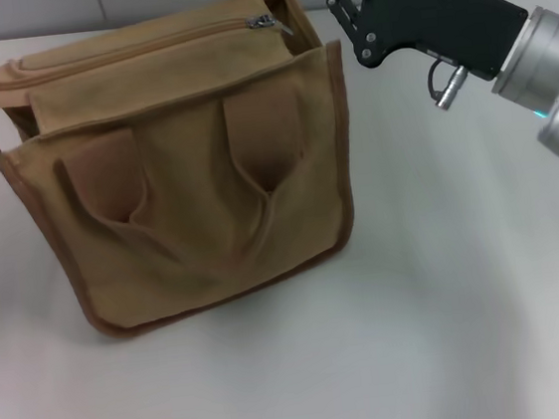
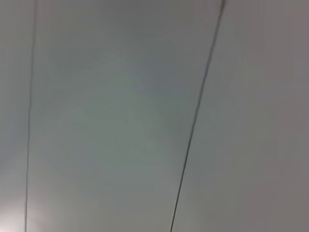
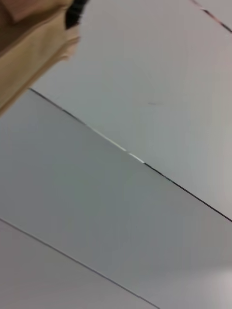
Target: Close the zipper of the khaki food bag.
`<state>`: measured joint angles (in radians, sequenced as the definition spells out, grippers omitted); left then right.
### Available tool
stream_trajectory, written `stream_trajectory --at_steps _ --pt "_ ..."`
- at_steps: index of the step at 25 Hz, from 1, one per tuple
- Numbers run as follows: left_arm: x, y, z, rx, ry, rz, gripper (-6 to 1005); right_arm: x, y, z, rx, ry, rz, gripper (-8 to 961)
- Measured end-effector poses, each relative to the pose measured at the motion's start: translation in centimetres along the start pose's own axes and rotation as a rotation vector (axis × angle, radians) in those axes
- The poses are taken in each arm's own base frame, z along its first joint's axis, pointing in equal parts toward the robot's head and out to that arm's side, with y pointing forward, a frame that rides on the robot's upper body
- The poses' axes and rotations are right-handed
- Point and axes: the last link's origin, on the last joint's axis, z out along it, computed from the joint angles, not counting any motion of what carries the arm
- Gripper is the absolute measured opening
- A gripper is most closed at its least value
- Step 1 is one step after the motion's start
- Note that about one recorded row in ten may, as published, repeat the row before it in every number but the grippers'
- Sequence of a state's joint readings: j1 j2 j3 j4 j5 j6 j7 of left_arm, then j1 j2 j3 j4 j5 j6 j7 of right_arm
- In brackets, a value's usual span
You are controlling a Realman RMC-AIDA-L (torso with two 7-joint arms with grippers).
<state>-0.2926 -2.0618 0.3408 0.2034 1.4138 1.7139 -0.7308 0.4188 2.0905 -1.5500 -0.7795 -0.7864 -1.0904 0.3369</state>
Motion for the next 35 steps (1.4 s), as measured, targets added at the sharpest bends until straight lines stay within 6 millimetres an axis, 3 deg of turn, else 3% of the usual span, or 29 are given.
stream_trajectory --at_steps 5,8,9,12,14,18,21,22,23,25,28,33,35 --pt "0.8 -0.8 -0.6 -0.077 -0.1 -0.141 73 0.2 -0.2 -0.6 0.008 -0.008 0.095 18" --pt "1.1 -1.2 -0.7 -0.102 -0.144 -0.186 251 0.7 -0.4 -0.8 0.022 0.014 0.175 136" --pt "2.2 -2.4 -1.2 -0.151 -0.258 -0.284 278 0.7 -0.4 -0.8 0.022 0.014 0.175 176" --pt "2.6 -2.7 -1.5 -0.166 -0.286 -0.309 361 0.9 -0.8 -1.3 0.041 0.016 0.231 289" --pt "4.8 -3.4 -2.7 -0.245 -0.341 -0.368 433 0.8 -1.0 -1.7 0.052 0.0 0.287 362" --pt "5.4 -3.6 -3.0 -0.269 -0.356 -0.383 611 0.5 -1.6 -3.0 0.058 -0.054 0.481 567" --pt "5.4 -3.6 -3.0 -0.269 -0.356 -0.383 745 0.4 -1.7 -4.0 0.035 -0.08 0.579 567" --pt "6.3 -3.5 -3.2 -0.32 -0.377 -0.408 789 0.3 -1.7 -4.5 0.012 -0.093 0.621 567" --pt "6.6 -2.0 -3.0 -0.426 -0.347 -0.423 834 -0.1 -1.5 -5.8 -0.062 -0.122 0.718 567" --pt "6.4 -1.8 -2.9 -0.43 -0.339 -0.423 834 -0.3 -1.3 -6.4 -0.097 -0.136 0.752 567" --pt "5.0 0.0 -2.2 -0.472 -0.3 -0.399 834 -1.1 -0.4 -8.9 -0.233 -0.172 0.836 568" --pt "2.2 4.4 -1.1 -0.685 -0.351 -0.335 834 -0.8 1.1 -10.7 -0.304 -0.132 0.879 568" --pt "1.8 5.0 -1.0 -0.719 -0.358 -0.322 834 -0.6 1.5 -10.9 -0.307 -0.121 0.889 568"
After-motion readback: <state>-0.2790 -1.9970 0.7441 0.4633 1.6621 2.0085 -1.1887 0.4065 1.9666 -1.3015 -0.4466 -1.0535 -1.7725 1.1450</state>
